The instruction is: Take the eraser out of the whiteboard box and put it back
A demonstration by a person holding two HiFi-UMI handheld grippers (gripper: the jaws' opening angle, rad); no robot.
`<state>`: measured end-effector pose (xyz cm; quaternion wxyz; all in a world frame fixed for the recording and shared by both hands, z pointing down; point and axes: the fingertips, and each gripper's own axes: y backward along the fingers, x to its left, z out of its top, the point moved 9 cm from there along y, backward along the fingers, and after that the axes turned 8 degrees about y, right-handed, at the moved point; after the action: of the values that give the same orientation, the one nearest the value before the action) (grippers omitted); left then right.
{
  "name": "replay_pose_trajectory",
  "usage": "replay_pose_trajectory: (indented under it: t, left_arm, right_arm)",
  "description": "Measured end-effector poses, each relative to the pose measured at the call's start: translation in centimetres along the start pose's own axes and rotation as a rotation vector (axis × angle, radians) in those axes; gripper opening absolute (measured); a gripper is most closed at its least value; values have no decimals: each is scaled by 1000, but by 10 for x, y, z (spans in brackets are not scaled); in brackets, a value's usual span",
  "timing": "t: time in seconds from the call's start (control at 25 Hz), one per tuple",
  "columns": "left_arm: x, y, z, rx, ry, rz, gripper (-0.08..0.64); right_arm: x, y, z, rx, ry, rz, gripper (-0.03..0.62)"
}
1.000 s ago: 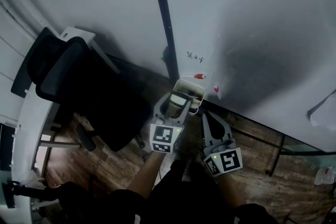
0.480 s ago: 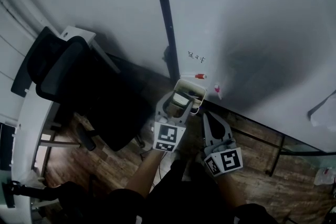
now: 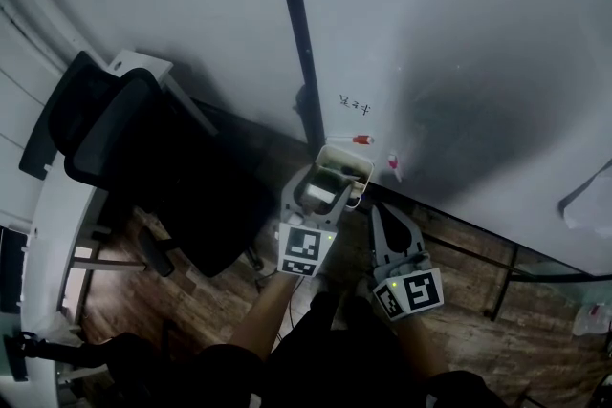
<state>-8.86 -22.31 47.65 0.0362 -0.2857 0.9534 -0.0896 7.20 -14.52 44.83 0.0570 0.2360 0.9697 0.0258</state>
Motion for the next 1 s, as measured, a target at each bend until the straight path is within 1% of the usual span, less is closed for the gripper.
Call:
replay_pose_trajectory:
  t: [0.12,0.4,0.6,0.76,0.88,1.0]
  left_arm:
    - [0,3,-2,-2,6,9,276]
    - [-2,14,10,-48,13,4,276]
    - [-9,34,36,-126,17,-20,276]
    - [-16,57,62,-206,33,-33,275]
    - [-21,77,77,-250,15,-39,275]
    - [-25,89,85,-267,-1,-39,275]
  right_arm:
    - [0,1,0,3,0,2,2]
    - [0,0,3,-8,5,2,2]
    - [1,-1,12,-27,21,12,2]
    - [5,0,28,-65,42,29,2]
    - [11,3,43,-106,66,49,2]
    - [16,6,54,-134,78,60,3]
